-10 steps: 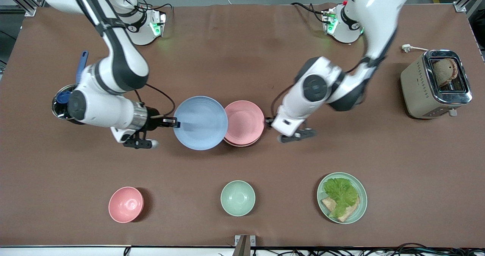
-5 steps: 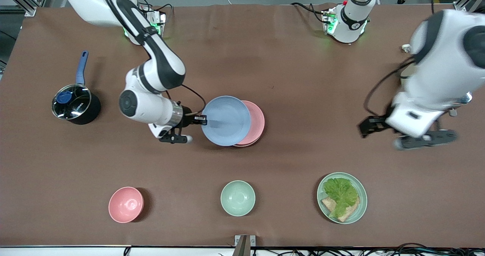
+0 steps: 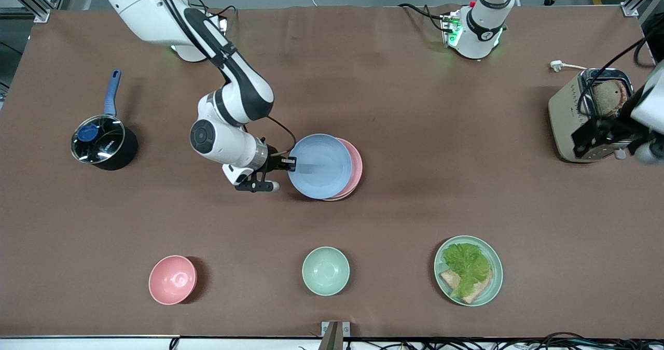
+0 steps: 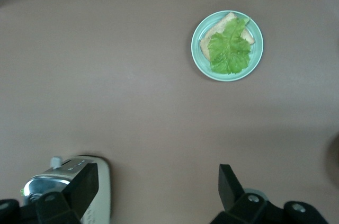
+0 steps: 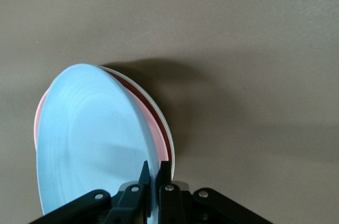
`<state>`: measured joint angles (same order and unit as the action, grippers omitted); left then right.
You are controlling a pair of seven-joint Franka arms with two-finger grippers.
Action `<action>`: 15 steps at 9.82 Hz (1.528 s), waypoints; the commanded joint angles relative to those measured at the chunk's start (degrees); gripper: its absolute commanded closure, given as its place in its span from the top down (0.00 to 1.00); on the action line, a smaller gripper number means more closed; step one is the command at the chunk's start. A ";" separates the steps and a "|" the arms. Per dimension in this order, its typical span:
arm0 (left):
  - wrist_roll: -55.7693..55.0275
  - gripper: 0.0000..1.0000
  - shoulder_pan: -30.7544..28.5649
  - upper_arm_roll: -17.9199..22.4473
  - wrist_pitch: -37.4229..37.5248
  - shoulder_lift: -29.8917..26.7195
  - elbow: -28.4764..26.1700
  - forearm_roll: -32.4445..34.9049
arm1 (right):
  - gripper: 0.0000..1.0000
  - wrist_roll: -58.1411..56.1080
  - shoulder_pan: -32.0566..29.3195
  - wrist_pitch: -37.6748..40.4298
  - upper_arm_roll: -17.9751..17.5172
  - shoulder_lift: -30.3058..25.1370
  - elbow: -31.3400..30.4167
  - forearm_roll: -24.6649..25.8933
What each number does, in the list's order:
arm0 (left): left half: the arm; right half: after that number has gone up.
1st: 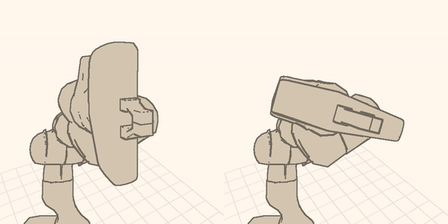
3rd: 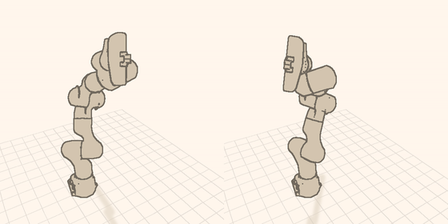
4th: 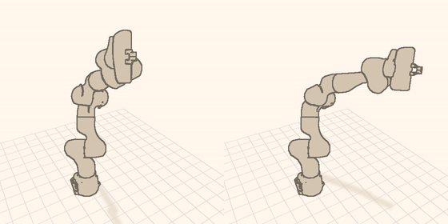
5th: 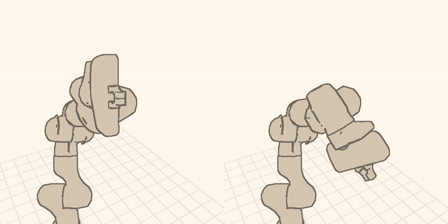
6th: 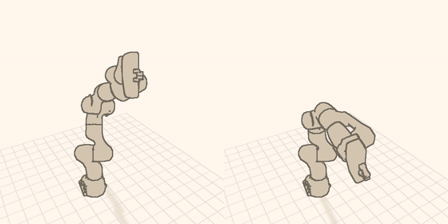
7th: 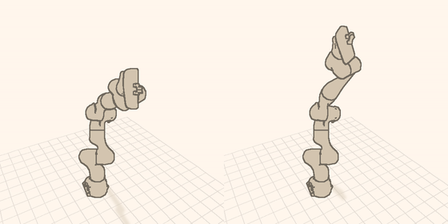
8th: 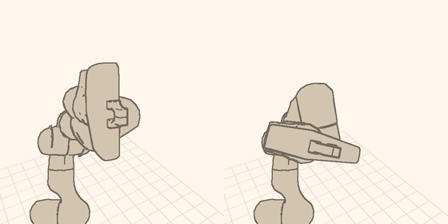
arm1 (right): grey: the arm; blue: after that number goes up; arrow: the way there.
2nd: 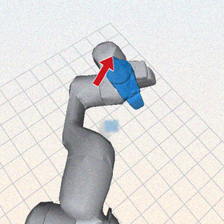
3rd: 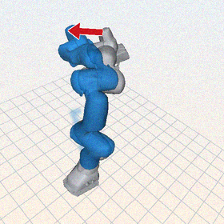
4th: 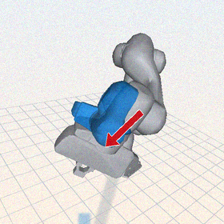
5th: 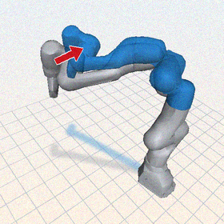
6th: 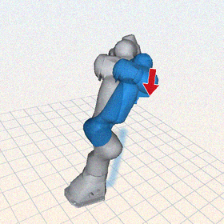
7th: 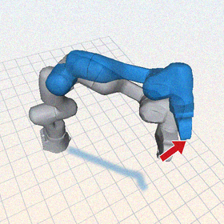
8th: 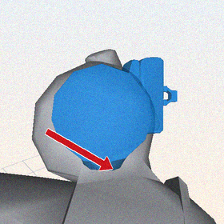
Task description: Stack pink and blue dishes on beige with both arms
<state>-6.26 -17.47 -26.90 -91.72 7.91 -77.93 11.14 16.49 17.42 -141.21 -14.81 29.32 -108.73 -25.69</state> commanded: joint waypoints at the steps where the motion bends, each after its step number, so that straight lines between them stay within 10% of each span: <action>1: 4.14 1.00 -2.22 0.09 3.55 -3.67 -2.75 -3.90 | 0.03 1.53 0.51 -1.88 -0.83 -0.49 -1.22 0.82; 5: 2.84 1.00 15.50 18.44 6.20 -13.61 -13.37 -9.11 | 0.08 2.41 2.18 -3.90 -1.10 0.03 -1.66 0.47; 7: 1.35 1.00 15.45 19.25 7.42 -14.77 -13.83 -11.47 | 0.25 2.32 2.18 -4.43 -1.10 0.91 -1.66 0.47; 11: 0.90 1.00 15.36 19.26 7.69 -14.15 -13.91 -11.49 | 1.00 1.88 1.39 -4.08 -0.92 0.65 -1.14 1.08; 15: 0.90 1.00 14.83 19.26 7.26 -12.75 -13.48 -11.22 | 1.00 1.88 -3.43 -2.85 -0.57 -6.70 -1.39 8.08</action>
<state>-4.78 -2.69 -7.70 -84.25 -5.95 -90.17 0.24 17.55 16.72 -145.53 -14.89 28.11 -107.93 -20.80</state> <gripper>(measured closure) 0.000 0.000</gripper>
